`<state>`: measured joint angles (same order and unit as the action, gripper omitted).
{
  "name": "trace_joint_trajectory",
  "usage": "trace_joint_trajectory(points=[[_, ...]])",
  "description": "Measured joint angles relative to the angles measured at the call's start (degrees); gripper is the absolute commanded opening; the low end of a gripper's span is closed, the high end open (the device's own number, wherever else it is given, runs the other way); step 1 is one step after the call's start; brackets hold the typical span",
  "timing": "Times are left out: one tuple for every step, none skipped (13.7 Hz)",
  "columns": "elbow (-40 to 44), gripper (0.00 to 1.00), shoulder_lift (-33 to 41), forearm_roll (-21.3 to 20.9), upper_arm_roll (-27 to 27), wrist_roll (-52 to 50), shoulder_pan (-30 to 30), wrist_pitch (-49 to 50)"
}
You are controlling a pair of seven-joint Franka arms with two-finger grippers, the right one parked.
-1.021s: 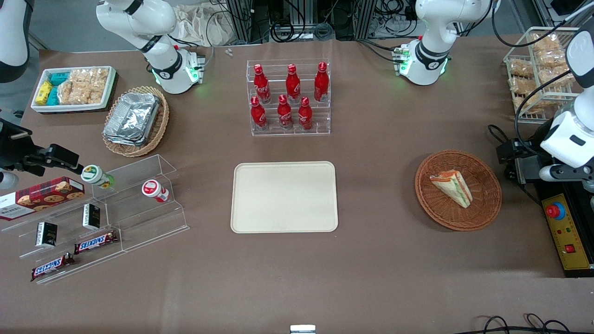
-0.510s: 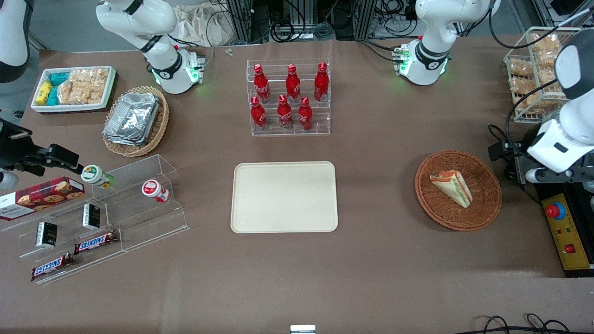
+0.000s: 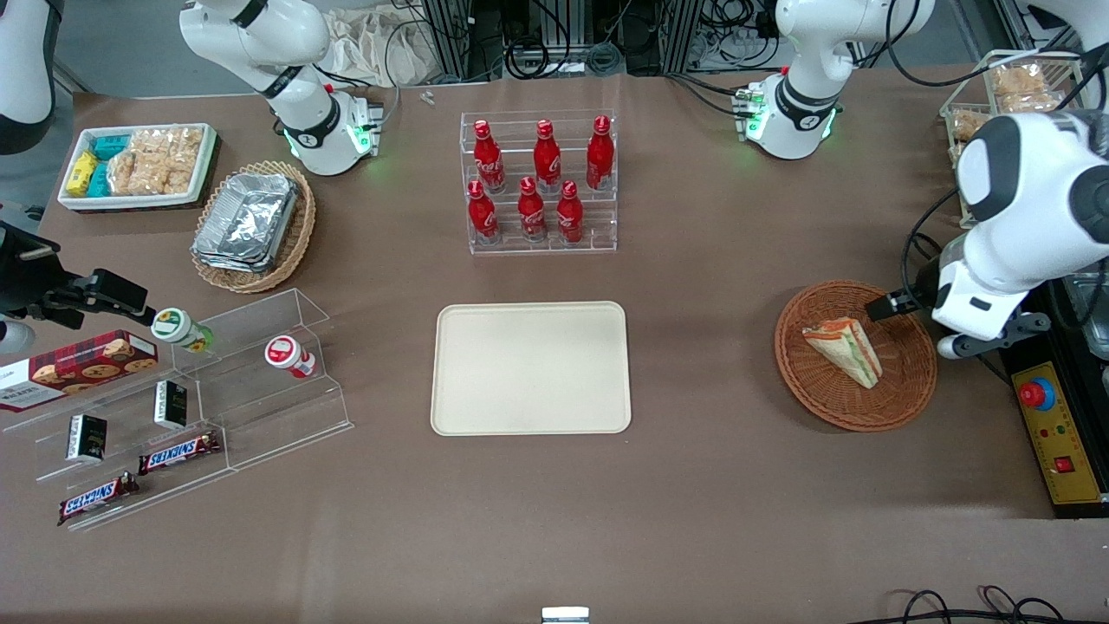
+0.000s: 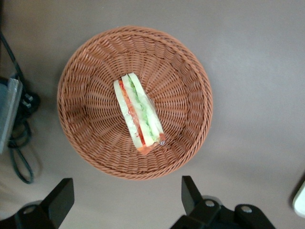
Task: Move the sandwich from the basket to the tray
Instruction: 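Lower the open left gripper over the sandwich in the wicker basket, then close the left gripper on the sandwich and lift it from the basket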
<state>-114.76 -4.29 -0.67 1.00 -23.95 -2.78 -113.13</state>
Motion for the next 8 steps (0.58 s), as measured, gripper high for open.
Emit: trace_joint_trajectory(points=[[-0.6, 1.0, -1.2, 0.0, 0.0, -3.2, 0.0, -1.4], [-1.3, 1.0, -2.5, 0.0, 0.0, -5.9, 0.0, -3.6], [-2.4, 1.0, -3.9, 0.0, 0.0, -8.1, 0.0, -6.4], [-3.9, 1.0, -5.0, 0.0, 0.1, -9.6, 0.0, -9.3], [-5.6, 1.0, -5.9, 0.1, 0.4, -10.4, 0.1, -12.2], [-7.2, 1.0, -6.8, 0.1, 0.6, -10.7, 0.2, -14.9], [-8.4, 1.0, -7.6, 0.3, 0.8, -10.8, 0.4, -17.1], [-9.1, 1.0, -8.5, 0.4, 0.9, -11.1, 0.6, -18.9]])
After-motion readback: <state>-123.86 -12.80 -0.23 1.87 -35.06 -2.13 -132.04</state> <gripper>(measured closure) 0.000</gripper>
